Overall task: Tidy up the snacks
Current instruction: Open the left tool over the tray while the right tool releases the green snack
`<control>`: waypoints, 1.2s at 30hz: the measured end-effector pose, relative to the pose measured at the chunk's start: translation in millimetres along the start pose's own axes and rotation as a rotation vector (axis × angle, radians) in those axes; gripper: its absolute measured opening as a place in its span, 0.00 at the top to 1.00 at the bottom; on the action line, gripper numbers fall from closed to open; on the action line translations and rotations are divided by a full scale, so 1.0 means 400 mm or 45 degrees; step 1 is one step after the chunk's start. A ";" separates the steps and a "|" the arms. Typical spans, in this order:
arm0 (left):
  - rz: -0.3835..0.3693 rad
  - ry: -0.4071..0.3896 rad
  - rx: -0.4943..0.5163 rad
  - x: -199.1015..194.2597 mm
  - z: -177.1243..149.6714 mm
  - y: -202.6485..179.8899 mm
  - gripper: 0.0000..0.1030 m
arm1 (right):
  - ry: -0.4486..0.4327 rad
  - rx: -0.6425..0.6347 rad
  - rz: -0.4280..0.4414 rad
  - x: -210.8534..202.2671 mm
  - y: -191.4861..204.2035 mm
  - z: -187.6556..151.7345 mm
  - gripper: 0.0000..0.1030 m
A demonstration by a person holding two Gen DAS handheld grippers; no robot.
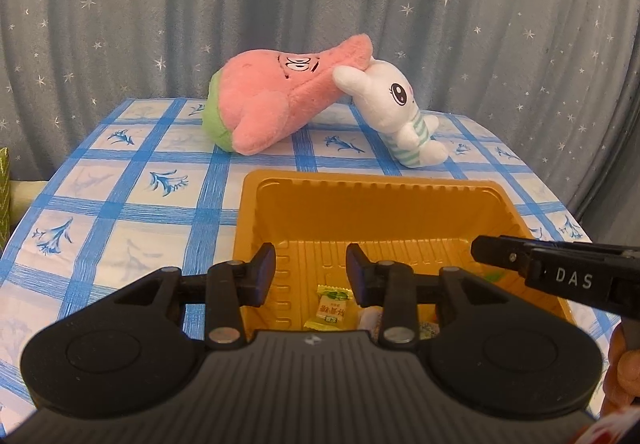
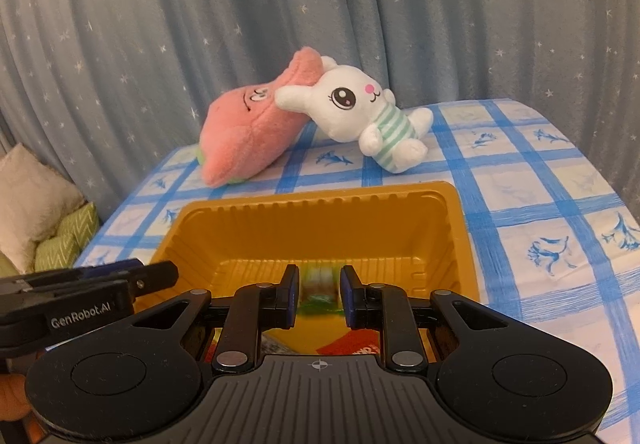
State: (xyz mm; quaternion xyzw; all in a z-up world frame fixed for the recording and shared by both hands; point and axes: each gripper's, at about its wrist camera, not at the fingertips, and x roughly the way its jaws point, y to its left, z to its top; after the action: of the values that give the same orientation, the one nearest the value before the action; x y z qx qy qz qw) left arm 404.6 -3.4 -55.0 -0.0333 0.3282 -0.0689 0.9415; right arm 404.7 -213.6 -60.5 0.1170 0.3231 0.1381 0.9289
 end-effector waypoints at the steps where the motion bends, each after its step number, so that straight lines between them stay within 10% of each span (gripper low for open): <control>1: 0.002 0.001 -0.001 0.000 -0.001 0.001 0.66 | -0.012 0.002 0.005 0.000 0.001 0.000 0.78; 28: -0.010 0.016 0.049 -0.063 -0.042 -0.022 0.61 | -0.049 -0.034 -0.126 -0.058 -0.018 -0.005 0.76; 32: -0.016 0.013 0.047 -0.086 -0.052 -0.028 0.58 | -0.050 -0.055 -0.152 -0.078 -0.016 -0.020 0.48; 36: -0.025 0.010 0.041 -0.117 -0.066 -0.033 0.55 | -0.049 -0.047 -0.146 -0.106 -0.019 -0.033 0.45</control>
State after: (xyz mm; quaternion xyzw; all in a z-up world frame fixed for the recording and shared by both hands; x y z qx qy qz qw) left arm 350.6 -9.6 -45.7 -0.0211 0.3303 -0.0835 0.9400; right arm 365.9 -233.0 -49.0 0.0838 0.3089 0.0885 0.9432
